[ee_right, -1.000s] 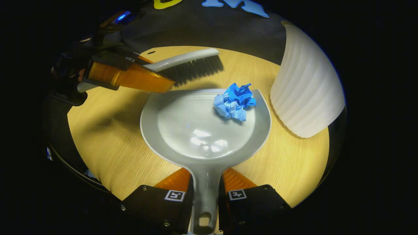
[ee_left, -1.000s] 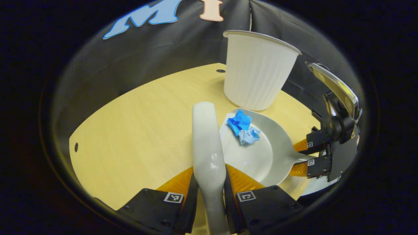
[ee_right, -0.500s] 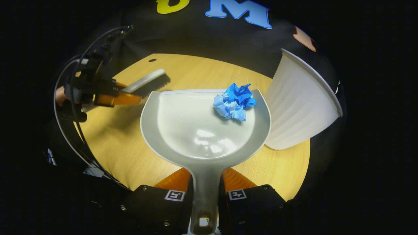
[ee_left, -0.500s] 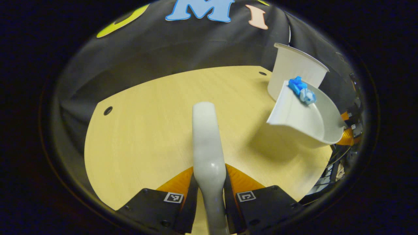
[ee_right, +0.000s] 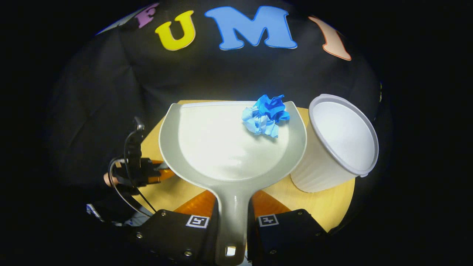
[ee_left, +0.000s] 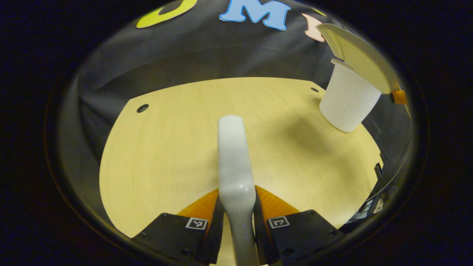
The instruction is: Pick up the small broom and dustpan from the desktop, sweep the trash into the dustpan with the broom, and then empty the trash into the garbage bin.
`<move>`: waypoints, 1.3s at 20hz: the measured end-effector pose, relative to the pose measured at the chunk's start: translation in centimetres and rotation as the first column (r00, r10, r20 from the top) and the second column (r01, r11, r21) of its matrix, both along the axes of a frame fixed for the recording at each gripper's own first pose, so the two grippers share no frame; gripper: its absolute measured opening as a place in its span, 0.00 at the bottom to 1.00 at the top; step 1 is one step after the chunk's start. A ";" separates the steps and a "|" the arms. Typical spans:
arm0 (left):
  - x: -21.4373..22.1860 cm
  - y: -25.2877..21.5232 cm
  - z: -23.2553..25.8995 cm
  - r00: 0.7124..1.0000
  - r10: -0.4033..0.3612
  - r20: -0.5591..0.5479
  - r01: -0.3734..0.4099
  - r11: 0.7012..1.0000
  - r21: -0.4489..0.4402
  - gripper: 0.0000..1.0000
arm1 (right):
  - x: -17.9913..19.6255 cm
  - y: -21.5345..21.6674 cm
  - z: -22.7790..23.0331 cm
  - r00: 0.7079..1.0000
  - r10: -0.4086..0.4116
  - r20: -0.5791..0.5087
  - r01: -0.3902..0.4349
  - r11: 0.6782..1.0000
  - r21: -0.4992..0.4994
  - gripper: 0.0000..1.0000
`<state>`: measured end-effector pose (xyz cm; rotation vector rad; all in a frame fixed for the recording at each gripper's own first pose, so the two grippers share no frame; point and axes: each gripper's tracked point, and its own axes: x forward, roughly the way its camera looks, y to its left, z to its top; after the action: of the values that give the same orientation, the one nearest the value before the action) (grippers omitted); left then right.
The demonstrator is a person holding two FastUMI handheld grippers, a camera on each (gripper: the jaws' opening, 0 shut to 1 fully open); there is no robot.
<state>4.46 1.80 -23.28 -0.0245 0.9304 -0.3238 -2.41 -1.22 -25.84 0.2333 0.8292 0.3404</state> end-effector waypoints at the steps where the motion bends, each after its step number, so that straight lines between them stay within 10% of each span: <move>1: -0.1 0.2 0.2 1.000 0.009 0.000 -0.009 1.000 -0.004 0.45 | 0.1 0.1 0.3 0.999 -0.038 0.006 0.038 0.999 0.028 0.34; 6: -0.9 1.3 0.5 0.999 0.033 -0.004 -0.033 0.999 0.011 0.47 | 0.1 0.3 1.0 0.971 -0.240 0.007 0.232 0.946 0.227 0.34; 11: -1.7 1.0 1.0 0.999 0.039 -0.004 -0.039 0.999 0.016 0.47 | 1.7 -1.5 4.6 0.914 -0.403 -0.045 0.376 0.801 0.466 0.34; 16: -2.4 0.1 0.9 1.000 0.031 -0.002 -0.031 0.999 0.009 0.44 | 2.7 -2.4 6.9 0.851 -0.488 -0.195 0.451 0.488 0.747 0.34; 21: -3.2 -0.6 1.2 1.000 0.023 0.001 -0.023 1.000 0.001 0.44 | 3.0 -3.2 8.1 0.803 -0.527 -0.279 0.456 0.242 0.856 0.34; 24: -4.0 -0.9 1.4 1.000 0.008 -0.002 -0.008 1.000 0.004 0.43 | 3.3 -3.3 9.5 0.795 -0.510 -0.328 0.386 0.008 0.922 0.34; 26: -4.3 -1.3 1.4 1.000 0.004 0.000 -0.004 1.000 -0.001 0.43 | 3.1 -3.7 9.9 0.800 -0.491 -0.344 0.354 -0.076 0.932 0.33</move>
<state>0.12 0.48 -21.87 -0.0270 0.9304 -0.3203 0.74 -4.94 -15.98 1.8206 0.1867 0.2406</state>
